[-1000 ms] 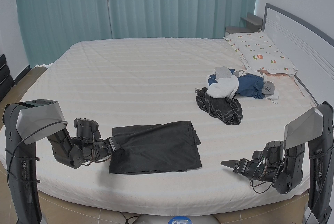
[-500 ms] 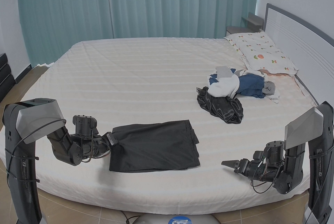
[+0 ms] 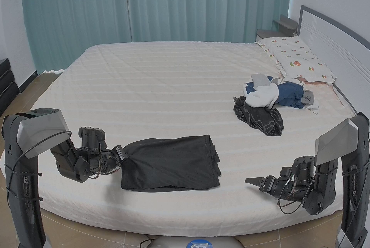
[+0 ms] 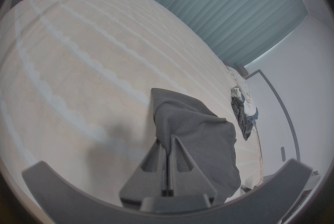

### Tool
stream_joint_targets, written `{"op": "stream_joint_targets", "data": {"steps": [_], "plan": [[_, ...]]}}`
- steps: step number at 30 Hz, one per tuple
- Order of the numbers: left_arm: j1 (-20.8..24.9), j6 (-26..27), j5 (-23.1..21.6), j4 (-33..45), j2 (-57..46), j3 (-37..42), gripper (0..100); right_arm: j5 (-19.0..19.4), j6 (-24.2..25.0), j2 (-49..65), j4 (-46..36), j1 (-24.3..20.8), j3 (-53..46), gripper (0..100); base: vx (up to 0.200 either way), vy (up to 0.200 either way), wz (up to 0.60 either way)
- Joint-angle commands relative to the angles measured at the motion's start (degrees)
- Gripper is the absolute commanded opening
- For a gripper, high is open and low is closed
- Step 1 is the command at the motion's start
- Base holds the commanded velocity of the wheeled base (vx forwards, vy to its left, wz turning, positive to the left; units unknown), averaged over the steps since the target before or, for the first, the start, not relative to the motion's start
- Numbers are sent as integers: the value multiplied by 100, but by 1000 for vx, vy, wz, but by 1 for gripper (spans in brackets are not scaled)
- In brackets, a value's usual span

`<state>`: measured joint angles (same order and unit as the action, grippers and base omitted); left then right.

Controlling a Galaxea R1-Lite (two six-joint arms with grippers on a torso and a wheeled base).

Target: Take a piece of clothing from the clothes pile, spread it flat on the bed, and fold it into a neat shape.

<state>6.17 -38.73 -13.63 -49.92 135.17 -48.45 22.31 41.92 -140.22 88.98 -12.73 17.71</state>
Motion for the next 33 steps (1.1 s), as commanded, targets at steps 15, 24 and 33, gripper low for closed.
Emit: {"op": "stream_joint_targets", "data": {"steps": [15,24,33], "plan": [[-19,6,-8,17,18,-7,0,-7,0,3,67,-2,4,100,0,200,0],[-19,-3,-8,17,18,2,0,-7,0,3,67,-2,-5,100,0,200,0],[-2,6,1,9,9,72,0,-7,0,3,67,-2,-5,100,0,133,0]]}}
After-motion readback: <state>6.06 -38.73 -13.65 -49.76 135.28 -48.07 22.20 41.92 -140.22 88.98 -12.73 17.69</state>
